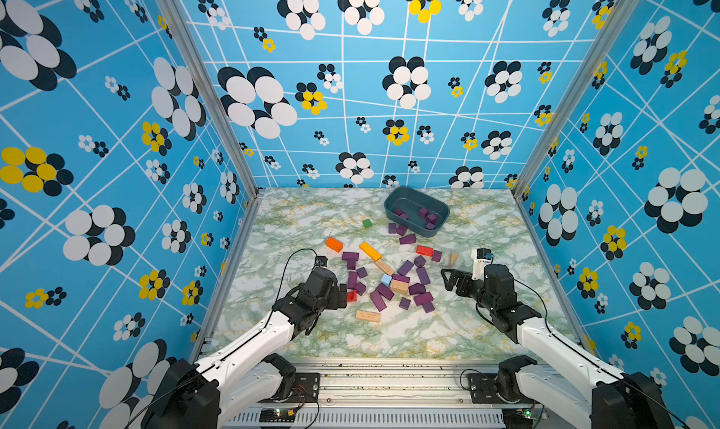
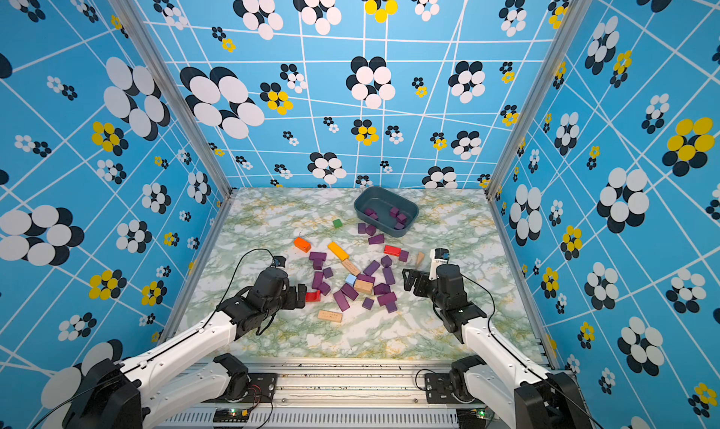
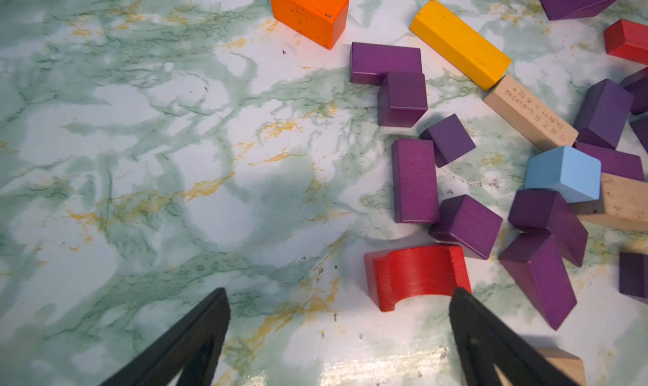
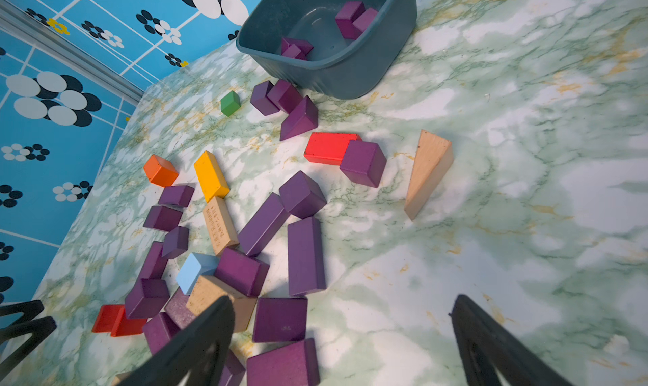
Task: Pick purple bricks into the storage bin
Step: Pick up the building block from the center of the board.
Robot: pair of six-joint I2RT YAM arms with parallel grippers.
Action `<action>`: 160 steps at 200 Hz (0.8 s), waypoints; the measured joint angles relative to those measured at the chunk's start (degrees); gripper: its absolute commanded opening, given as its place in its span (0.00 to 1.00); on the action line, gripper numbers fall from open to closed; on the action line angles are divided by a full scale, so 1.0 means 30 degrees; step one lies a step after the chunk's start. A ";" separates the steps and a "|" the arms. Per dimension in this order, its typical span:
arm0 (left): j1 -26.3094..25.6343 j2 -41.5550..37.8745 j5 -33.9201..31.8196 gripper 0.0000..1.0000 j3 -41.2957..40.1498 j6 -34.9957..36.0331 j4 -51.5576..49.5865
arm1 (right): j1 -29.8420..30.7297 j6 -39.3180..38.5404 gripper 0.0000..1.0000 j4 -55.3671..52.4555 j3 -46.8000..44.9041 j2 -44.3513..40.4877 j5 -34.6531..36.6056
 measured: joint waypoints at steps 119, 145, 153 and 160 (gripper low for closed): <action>-0.0160 0.4707 0.3475 0.92 0.2535 0.1902 0.2892 | 0.0000 0.0000 0.99 0.0131 0.0000 0.0831 0.0066; -0.0714 0.6105 0.4065 0.88 0.3519 0.2878 0.3031 | 0.0000 0.0000 0.99 0.0138 0.0000 0.0933 0.0066; -0.0903 0.6484 0.4160 0.82 0.3810 0.3169 0.3024 | 0.0000 0.0000 0.99 0.0138 0.0000 0.0976 0.0066; -0.1027 0.6812 0.4233 0.79 0.4058 0.3432 0.3009 | 0.0000 0.0000 0.99 0.0146 0.0000 0.1013 0.0066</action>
